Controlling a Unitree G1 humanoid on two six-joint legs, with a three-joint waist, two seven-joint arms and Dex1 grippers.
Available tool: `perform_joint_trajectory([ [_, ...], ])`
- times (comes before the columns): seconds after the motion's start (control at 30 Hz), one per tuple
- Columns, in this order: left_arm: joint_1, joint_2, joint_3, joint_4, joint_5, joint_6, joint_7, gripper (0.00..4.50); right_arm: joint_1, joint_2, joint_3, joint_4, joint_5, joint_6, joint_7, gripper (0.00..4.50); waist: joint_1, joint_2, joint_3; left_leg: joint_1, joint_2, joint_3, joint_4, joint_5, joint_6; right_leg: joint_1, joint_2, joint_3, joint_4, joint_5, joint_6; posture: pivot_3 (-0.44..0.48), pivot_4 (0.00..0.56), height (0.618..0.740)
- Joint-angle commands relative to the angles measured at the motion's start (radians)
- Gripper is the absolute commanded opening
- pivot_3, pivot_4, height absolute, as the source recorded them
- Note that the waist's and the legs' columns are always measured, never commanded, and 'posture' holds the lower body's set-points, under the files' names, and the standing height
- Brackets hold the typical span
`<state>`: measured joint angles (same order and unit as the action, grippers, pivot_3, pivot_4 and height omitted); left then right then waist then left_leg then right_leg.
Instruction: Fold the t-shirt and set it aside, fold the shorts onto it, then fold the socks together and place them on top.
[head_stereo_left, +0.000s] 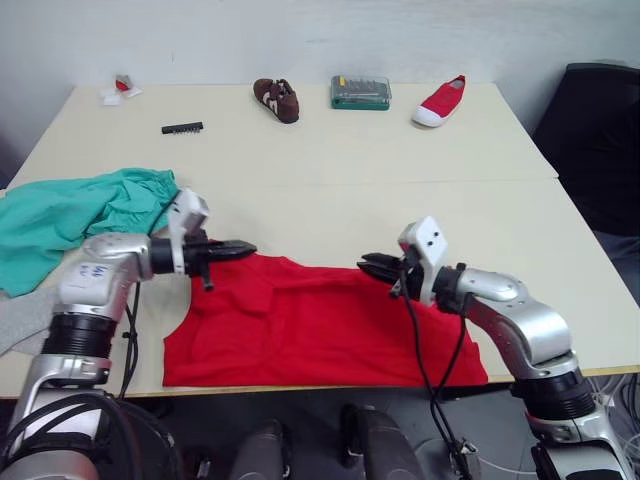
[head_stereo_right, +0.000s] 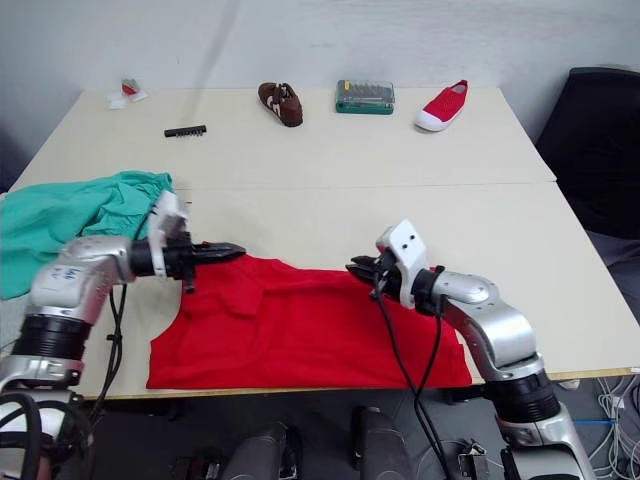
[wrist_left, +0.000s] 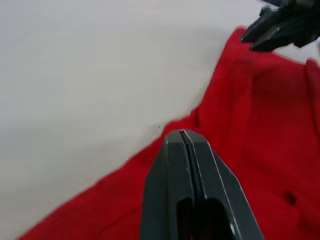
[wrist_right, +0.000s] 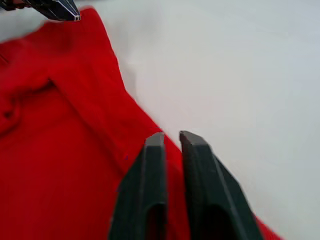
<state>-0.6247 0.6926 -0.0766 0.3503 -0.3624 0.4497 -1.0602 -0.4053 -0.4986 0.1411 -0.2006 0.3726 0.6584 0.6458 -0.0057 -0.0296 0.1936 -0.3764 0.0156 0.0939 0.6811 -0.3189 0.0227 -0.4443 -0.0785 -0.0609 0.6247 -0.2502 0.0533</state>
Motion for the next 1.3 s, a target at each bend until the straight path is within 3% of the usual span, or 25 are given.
perform_joint_trajectory([
  [0.03,-0.005,-0.010,-0.031,0.081,0.118,-0.097,0.065,0.00,0.023,-0.006,-0.002,0.043,-0.070,-0.007,-0.057,0.03,0.002,0.000,0.000,0.000,0.000,0.000,0.000,0.000,0.000,0.000,0.000,0.000,0.000,0.000,0.000,0.000,0.150,0.740],
  [0.4,-0.019,-0.010,0.049,0.284,0.199,-0.279,0.185,0.00,0.197,-0.113,-0.185,0.007,-0.102,-0.021,-0.107,0.03,0.004,0.001,-0.002,0.006,0.000,-0.001,-0.001,-0.003,0.004,0.004,-0.002,0.000,0.001,0.000,0.000,0.000,0.150,0.740],
  [0.57,-0.079,-0.035,0.178,0.284,0.094,-0.159,0.235,0.00,0.216,-0.103,-0.315,-0.024,-0.042,-0.003,-0.131,0.03,0.004,0.001,-0.002,0.004,0.001,-0.001,-0.001,-0.003,0.004,0.003,-0.002,0.000,0.000,0.000,0.000,0.000,0.150,0.740],
  [0.67,-0.046,-0.015,0.231,0.130,-0.001,-0.049,0.170,0.00,0.198,-0.064,-0.376,-0.135,0.069,0.057,-0.123,0.03,0.001,0.001,-0.001,0.002,0.001,-0.001,-0.001,-0.003,0.004,0.001,-0.001,0.000,0.001,0.000,0.000,0.000,0.150,0.740],
  [0.83,0.082,0.006,0.211,-0.184,-0.122,0.116,0.050,0.00,0.174,-0.021,-0.316,-0.187,0.098,0.088,-0.134,0.03,-0.008,0.001,-0.001,0.002,0.001,-0.001,-0.004,-0.002,0.001,0.000,-0.001,0.000,-0.001,0.000,-0.001,0.000,0.150,0.740],
  [0.93,0.157,0.040,0.122,-0.242,-0.053,0.094,0.005,0.00,0.166,-0.007,-0.243,-0.138,0.046,0.075,-0.146,0.03,-0.007,0.001,-0.001,0.003,0.001,-0.001,-0.004,-0.003,0.002,0.001,-0.001,0.001,-0.001,0.000,-0.001,0.000,0.150,0.740],
  [1.1,0.216,0.092,0.023,-0.146,0.108,-0.074,-0.004,0.00,0.184,-0.029,-0.180,-0.062,-0.039,0.042,-0.154,0.03,-0.005,0.001,-0.001,0.003,0.001,-0.001,-0.006,-0.002,0.002,0.000,-0.001,0.001,-0.001,-0.001,-0.003,0.000,0.150,0.740],
  [1.3,0.238,0.147,0.035,0.011,0.183,-0.225,0.002,0.00,0.270,-0.139,-0.233,-0.032,-0.090,0.020,-0.127,0.03,0.003,0.005,-0.006,0.007,0.001,-0.001,-0.011,-0.002,0.002,0.002,-0.002,0.002,-0.003,-0.002,-0.003,0.000,0.150,0.740],
])
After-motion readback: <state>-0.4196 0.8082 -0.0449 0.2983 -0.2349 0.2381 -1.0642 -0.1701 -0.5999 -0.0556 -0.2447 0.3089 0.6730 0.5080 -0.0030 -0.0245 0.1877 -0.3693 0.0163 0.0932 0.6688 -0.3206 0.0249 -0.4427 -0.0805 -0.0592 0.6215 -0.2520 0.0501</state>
